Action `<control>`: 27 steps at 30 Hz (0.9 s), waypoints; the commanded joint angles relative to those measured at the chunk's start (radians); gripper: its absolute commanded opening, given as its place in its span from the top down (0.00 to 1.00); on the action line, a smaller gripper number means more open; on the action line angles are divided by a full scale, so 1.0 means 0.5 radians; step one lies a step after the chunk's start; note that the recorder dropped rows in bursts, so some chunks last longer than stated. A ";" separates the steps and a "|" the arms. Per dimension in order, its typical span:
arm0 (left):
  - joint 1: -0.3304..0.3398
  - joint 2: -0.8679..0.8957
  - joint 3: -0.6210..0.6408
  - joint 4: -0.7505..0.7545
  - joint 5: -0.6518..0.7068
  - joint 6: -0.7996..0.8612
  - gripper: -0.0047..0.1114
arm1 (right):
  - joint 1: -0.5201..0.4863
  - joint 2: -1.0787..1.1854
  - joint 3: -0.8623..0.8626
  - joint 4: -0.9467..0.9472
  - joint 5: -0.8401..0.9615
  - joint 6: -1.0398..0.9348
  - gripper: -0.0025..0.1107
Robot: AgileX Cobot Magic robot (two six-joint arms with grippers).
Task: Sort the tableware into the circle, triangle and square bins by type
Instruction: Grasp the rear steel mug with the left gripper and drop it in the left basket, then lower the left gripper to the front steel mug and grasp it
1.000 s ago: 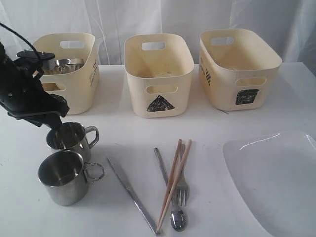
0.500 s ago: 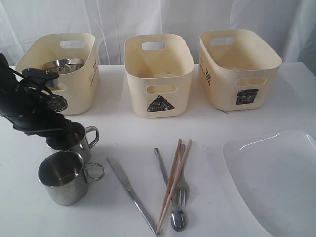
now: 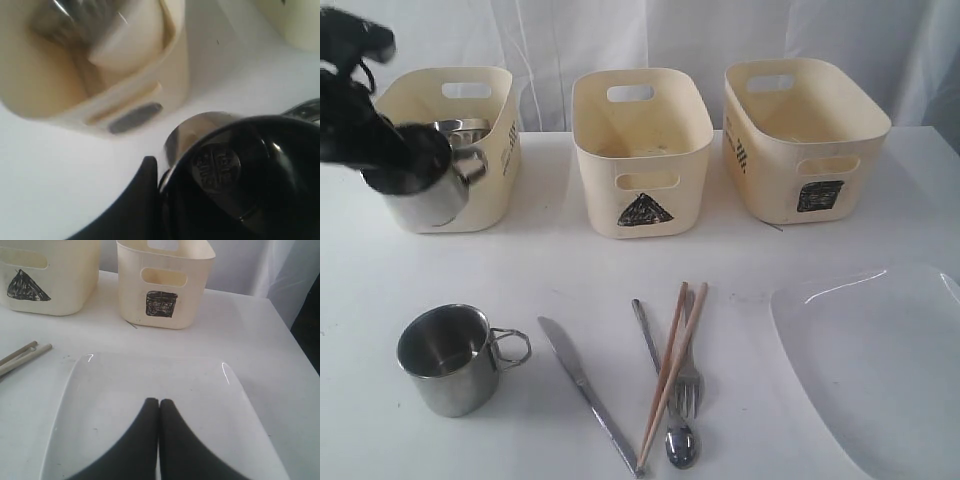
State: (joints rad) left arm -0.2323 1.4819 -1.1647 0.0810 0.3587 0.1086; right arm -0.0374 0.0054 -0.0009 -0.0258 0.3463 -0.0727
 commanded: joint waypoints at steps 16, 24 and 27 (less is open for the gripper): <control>0.075 0.312 -0.168 0.111 -2.062 0.599 0.96 | -0.009 -0.011 0.002 -0.008 -0.007 -0.003 0.98; 0.222 0.831 -0.496 -1.123 -1.576 0.791 0.91 | -0.009 -0.011 0.002 -0.008 -0.007 -0.003 0.98; 0.228 0.876 -0.598 -0.867 -1.224 0.809 0.81 | -0.009 -0.011 0.002 -0.008 -0.007 -0.003 0.98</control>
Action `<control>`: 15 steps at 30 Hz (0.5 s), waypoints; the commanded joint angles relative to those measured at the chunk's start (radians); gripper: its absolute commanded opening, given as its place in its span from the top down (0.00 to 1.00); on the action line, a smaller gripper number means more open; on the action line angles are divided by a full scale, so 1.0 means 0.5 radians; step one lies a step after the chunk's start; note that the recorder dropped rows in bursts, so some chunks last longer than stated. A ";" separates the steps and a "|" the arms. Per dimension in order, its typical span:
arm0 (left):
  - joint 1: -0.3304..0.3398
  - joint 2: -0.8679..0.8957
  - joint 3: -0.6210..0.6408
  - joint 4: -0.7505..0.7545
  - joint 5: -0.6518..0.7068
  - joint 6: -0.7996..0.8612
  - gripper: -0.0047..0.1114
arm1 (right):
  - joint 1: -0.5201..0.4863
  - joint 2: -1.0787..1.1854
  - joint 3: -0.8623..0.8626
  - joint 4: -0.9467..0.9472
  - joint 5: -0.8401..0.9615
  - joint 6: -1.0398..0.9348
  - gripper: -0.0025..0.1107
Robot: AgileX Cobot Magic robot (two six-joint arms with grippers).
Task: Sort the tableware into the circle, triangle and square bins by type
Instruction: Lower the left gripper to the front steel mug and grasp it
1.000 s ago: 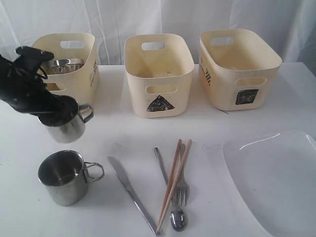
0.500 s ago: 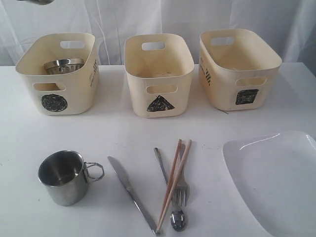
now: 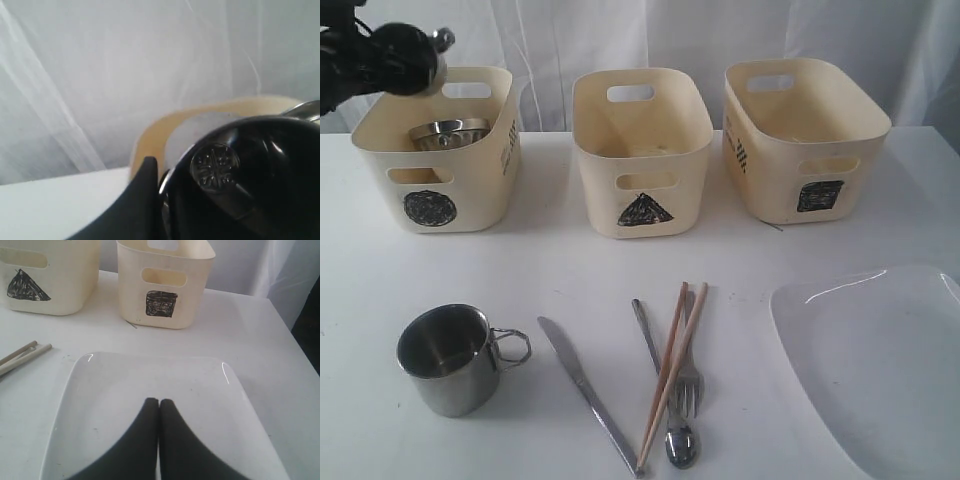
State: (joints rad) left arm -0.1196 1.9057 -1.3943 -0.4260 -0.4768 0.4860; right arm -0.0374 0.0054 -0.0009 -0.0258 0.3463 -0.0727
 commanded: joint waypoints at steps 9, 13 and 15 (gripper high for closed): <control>0.003 0.014 -0.323 0.136 1.045 -0.132 0.47 | -0.009 -0.011 0.002 -0.008 -0.007 -0.003 0.98; 0.003 -0.076 -0.465 0.136 1.485 -0.182 0.47 | -0.009 -0.011 0.002 -0.008 -0.007 -0.003 0.98; 0.003 -0.145 -0.521 0.136 1.632 -0.182 0.47 | -0.009 -0.011 0.002 -0.008 -0.007 -0.003 0.98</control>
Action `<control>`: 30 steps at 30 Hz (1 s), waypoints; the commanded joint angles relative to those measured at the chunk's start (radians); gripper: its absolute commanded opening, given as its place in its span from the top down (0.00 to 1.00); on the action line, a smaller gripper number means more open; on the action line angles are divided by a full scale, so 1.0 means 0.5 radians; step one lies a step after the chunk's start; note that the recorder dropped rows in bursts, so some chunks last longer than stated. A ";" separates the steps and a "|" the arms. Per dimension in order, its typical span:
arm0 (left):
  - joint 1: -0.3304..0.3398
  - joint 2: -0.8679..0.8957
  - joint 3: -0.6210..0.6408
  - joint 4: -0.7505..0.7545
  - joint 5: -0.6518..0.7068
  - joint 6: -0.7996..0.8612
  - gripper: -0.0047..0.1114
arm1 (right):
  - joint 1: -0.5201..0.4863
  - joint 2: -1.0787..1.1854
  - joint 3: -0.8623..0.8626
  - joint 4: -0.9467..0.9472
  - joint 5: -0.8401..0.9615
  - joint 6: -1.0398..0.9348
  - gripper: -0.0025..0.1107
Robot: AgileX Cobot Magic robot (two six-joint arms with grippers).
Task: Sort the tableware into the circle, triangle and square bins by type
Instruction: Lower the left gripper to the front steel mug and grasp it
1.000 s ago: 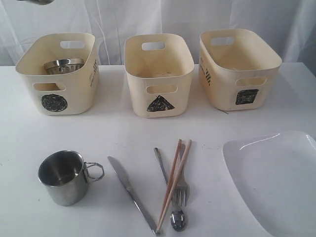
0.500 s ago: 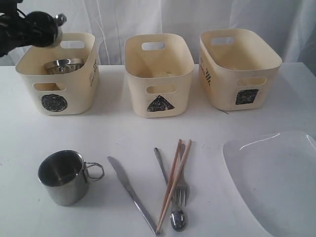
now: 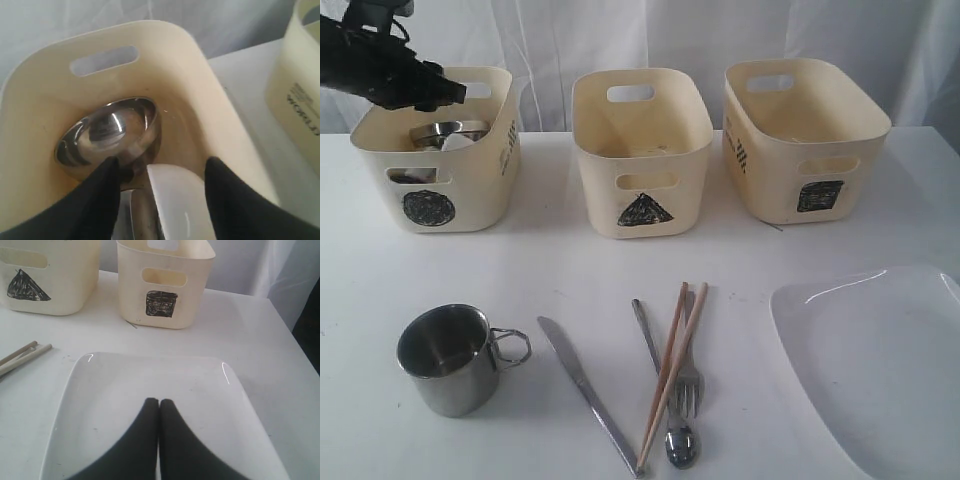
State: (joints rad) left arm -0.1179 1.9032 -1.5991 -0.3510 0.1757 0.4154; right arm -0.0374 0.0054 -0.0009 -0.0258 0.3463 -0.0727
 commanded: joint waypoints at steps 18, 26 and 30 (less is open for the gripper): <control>-0.001 -0.365 0.201 -0.023 2.091 0.466 0.47 | -0.009 -0.011 0.002 -0.008 -0.007 -0.003 0.98; -0.005 -0.267 0.699 -0.317 1.761 0.991 0.47 | -0.009 -0.011 0.002 -0.008 -0.007 -0.003 0.98; -0.026 -0.212 0.896 -0.329 1.522 1.157 0.47 | -0.009 -0.011 0.002 -0.008 -0.007 -0.003 0.98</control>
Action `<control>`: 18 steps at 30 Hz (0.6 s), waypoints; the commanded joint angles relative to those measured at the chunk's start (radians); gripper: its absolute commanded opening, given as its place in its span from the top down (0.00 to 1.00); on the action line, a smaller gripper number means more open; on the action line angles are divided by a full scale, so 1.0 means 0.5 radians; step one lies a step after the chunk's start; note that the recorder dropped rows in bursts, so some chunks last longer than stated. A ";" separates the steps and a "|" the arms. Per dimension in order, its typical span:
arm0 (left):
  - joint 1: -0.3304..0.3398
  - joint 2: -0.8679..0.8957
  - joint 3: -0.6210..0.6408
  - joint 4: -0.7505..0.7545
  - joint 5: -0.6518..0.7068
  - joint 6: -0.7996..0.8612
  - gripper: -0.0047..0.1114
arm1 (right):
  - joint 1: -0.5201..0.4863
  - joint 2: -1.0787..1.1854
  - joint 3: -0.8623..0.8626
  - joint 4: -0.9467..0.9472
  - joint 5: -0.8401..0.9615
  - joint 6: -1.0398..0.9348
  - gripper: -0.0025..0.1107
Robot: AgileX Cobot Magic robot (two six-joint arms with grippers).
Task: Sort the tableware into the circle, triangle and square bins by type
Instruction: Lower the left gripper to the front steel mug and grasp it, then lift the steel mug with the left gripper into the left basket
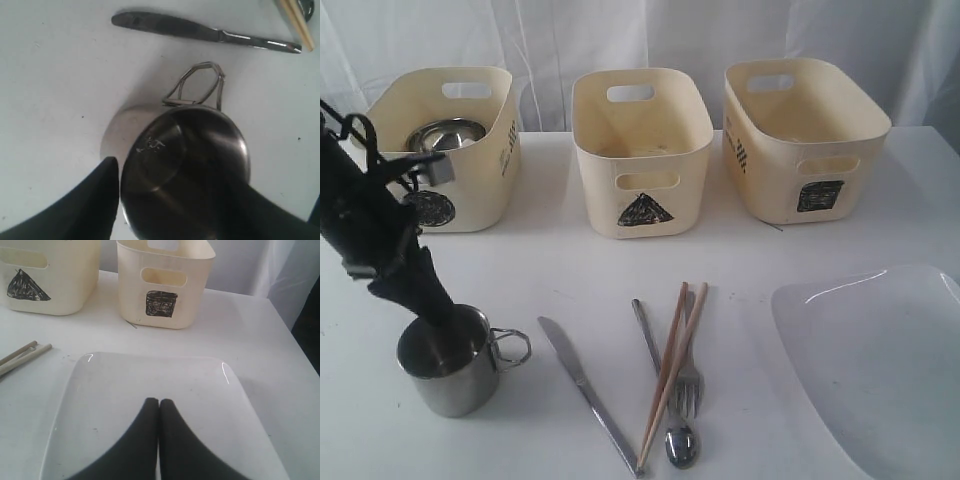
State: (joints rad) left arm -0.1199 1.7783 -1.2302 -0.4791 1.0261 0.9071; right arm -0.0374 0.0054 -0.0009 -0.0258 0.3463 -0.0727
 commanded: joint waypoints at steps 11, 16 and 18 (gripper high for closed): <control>-0.022 -0.099 0.298 0.070 -0.486 -0.030 0.96 | -0.009 -0.011 0.002 -0.008 -0.007 -0.003 0.98; -0.022 -0.623 -0.096 0.733 -0.424 -0.469 0.96 | -0.009 -0.011 0.002 -0.008 -0.007 -0.003 0.98; -0.018 -0.811 -0.245 0.858 -0.714 -0.583 0.96 | -0.009 -0.011 0.002 -0.008 -0.007 -0.003 0.98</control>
State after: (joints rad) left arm -0.1289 1.4647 -1.2862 -0.1041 0.7611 0.6832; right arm -0.0374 0.0054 -0.0009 -0.0261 0.3463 -0.0727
